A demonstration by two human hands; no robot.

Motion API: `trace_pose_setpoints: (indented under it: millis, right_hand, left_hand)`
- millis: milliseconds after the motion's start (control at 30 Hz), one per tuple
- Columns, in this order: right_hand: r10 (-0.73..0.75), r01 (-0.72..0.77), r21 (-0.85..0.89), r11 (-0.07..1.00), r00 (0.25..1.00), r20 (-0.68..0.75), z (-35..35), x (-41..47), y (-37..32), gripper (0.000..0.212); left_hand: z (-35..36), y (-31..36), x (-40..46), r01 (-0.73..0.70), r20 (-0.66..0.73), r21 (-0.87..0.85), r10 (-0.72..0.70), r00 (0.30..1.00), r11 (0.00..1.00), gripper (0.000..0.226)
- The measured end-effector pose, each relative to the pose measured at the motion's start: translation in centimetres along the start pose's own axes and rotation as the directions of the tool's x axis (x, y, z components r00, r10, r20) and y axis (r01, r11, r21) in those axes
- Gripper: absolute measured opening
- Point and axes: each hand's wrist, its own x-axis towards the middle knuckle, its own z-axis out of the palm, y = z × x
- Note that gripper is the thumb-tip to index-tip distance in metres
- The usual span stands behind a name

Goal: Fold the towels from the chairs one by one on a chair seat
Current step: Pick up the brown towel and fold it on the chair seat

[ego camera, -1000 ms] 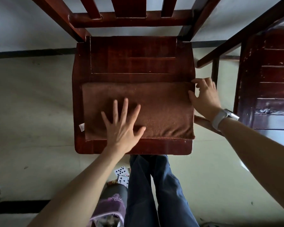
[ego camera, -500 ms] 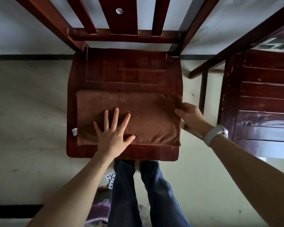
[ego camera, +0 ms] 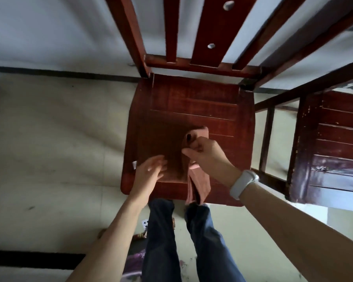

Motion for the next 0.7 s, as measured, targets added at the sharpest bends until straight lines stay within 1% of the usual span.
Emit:
trace_pose_setpoints:
  millis: [33, 67, 100, 133, 167, 200, 233, 267, 300, 333, 367, 400, 433, 467, 500, 567, 600, 633, 667, 700]
  right_hand:
    - [-0.015, 0.013, -0.052, 0.999, 1.0, -0.026, 1.8, 0.3, -1.2, 0.02]
    - [-0.02, 0.015, -0.092, 0.996, 0.999, -0.047, 3.6, 0.7, -2.3, 0.019]
    - [-0.015, 0.008, -0.106, 0.994, 0.998, -0.06, 5.2, 1.2, -3.2, 0.017]
    - [0.001, -0.007, -0.096, 0.995, 0.998, -0.069, 6.7, 1.9, -4.0, 0.015]
    - [0.026, -0.032, -0.079, 0.996, 0.997, -0.079, 8.0, 2.5, -4.7, 0.013]
    - [0.048, -0.055, -0.078, 0.995, 0.995, -0.09, 9.1, 3.2, -5.3, 0.013]
    - [0.059, -0.068, -0.091, 0.994, 0.993, -0.102, 10.1, 3.8, -5.7, 0.014]
    - [0.062, -0.075, -0.111, 0.991, 0.991, -0.115, 10.7, 4.4, -6.1, 0.018]
    - [0.068, -0.085, -0.138, 0.987, 0.99, -0.126, 11.3, 5.0, -6.4, 0.024]
    - [0.076, -0.098, -0.158, 0.983, 0.988, -0.137, 11.4, 5.4, -6.5, 0.028]
    - [0.082, -0.107, -0.176, 0.979, 0.986, -0.143, 11.5, 5.7, -6.5, 0.029]
    - [0.081, -0.109, -0.205, 0.973, 0.987, -0.142, 11.6, 6.0, -6.5, 0.026]
    - [0.068, -0.102, -0.252, 0.962, 0.988, -0.141, 11.7, 6.1, -6.3, 0.023]
    - [0.038, -0.086, -0.318, 0.944, 0.987, -0.154, 11.7, 6.1, -6.2, 0.02]
    - [-0.024, -0.053, -0.398, 0.916, 0.982, -0.188, 11.7, 5.8, -6.0, 0.02]
    - [-0.244, 0.063, -0.559, 0.827, 0.936, -0.255, 11.4, 5.4, -5.5, 0.023]
    - [-0.34, 0.118, -0.624, 0.773, 0.907, -0.25, 11.1, 5.3, -5.3, 0.026]
    - [-0.394, 0.152, -0.671, 0.726, 0.891, -0.225, 10.7, 5.3, -5.2, 0.029]
    - [-0.404, 0.164, -0.704, 0.691, 0.895, -0.188, 10.3, 5.6, -5.1, 0.033]
    - [-0.383, 0.164, -0.722, 0.673, 0.911, -0.15, 9.9, 6.0, -5.0, 0.036]
  left_hand:
    - [-0.9, 0.2, -0.1, 0.067, 0.005, -0.141, -0.067, 0.998, 0.988, 0.025]
    - [-1.8, 0.2, -0.2, 0.116, 0.011, -0.233, -0.117, 0.993, 0.965, 0.025]
    - [-2.7, 0.2, -0.2, 0.154, 0.016, -0.285, -0.156, 0.988, 0.946, 0.026]
    - [-3.6, 0.0, -0.2, 0.177, 0.019, -0.301, -0.18, 0.984, 0.937, 0.029]
    - [-4.4, -0.2, -0.1, 0.179, 0.015, -0.269, -0.181, 0.983, 0.946, 0.029]
    - [-5.0, -0.4, 0.2, 0.146, -0.003, -0.172, -0.149, 0.989, 0.974, 0.025]
    - [-5.6, -0.5, 0.6, 0.088, -0.018, -0.009, -0.088, 0.996, 0.996, 0.02]
    - [-5.9, -0.7, 0.9, 0.022, -0.015, 0.186, -0.02, 1.0, 0.982, 0.024]
    - [-6.2, -1.1, 1.3, -0.034, -0.012, 0.356, 0.041, 0.999, 0.934, 0.038]
    - [-6.1, -1.3, 1.7, -0.073, -0.021, 0.466, 0.093, 0.995, 0.882, 0.05]
    - [-5.9, -1.4, 2.0, -0.104, -0.039, 0.543, 0.149, 0.988, 0.833, 0.054]
    - [-5.9, -1.6, 2.3, -0.135, -0.06, 0.6, 0.213, 0.975, 0.788, 0.051]
    - [-5.8, -1.7, 2.4, -0.147, -0.082, 0.645, 0.259, 0.963, 0.75, 0.045]
    - [-5.8, -1.8, 2.6, -0.144, -0.104, 0.667, 0.282, 0.954, 0.731, 0.041]
    - [-5.7, -1.8, 2.7, -0.136, -0.12, 0.668, 0.287, 0.95, 0.732, 0.039]
    - [-5.7, -2.0, 2.7, -0.122, -0.156, 0.647, 0.287, 0.945, 0.753, 0.038]
    - [-5.6, -1.9, 2.4, -0.135, -0.164, 0.632, 0.303, 0.939, 0.763, 0.039]
    - [-5.5, -1.9, 1.9, -0.169, -0.162, 0.618, 0.335, 0.928, 0.768, 0.04]
    - [-5.4, -2.0, 1.5, -0.225, -0.152, 0.609, 0.39, 0.908, 0.761, 0.041]
    - [-5.2, -2.3, 1.2, -0.275, -0.136, 0.613, 0.442, 0.886, 0.74, 0.04]
